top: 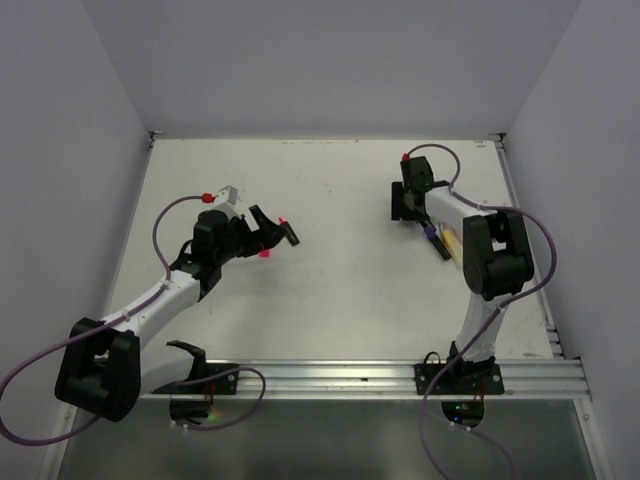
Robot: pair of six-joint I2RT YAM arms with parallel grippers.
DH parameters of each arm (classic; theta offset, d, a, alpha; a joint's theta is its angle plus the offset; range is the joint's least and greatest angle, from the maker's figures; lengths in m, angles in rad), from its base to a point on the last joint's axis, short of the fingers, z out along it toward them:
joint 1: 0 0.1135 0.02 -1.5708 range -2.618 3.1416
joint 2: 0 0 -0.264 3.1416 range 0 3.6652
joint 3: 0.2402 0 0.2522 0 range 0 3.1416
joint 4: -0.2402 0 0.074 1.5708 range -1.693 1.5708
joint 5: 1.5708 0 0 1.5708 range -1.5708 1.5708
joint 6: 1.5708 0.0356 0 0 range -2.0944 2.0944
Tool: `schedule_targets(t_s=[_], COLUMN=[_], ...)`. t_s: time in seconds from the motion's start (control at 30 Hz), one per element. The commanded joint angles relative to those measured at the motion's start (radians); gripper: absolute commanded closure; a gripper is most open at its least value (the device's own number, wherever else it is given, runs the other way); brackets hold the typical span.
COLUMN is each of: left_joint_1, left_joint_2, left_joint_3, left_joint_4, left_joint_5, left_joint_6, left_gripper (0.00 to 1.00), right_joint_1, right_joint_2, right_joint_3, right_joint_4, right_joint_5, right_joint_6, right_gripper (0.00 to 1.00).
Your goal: Open the pen caps
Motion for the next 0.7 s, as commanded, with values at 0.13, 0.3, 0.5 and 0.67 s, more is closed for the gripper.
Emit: schedule_targets(t_s=[0.13, 0.3, 0.5, 0.67], left_joint_1=[-0.006, -0.006, -0.006, -0.006], left_joint_2=[-0.021, -0.021, -0.023, -0.033], left_joint_3=[0.004, 0.003, 0.003, -0.003], left_joint_4=[0.01, 0.012, 0.007, 0.004], left_joint_5=[-0.004, -0.001, 0.002, 0.004], left_joint_6=[0.027, 0.025, 0.025, 0.025], left_gripper=[0.06, 0.06, 0.06, 0.06], right_joint_1=[-0.007, -0.005, -0.005, -0.005], right_joint_2=[0.019, 0.035, 0.065, 0.087], right_joint_3=[0.026, 0.014, 0.012, 0.028], right_joint_4=[-0.011, -0.008, -0.02, -0.045], right_joint_5=[-0.022, -0.03, -0.009, 0.018], right_joint_6=[-0.019, -0.017, -0.025, -0.036], right_gripper=[0.46, 0.48, 0.5, 0.52])
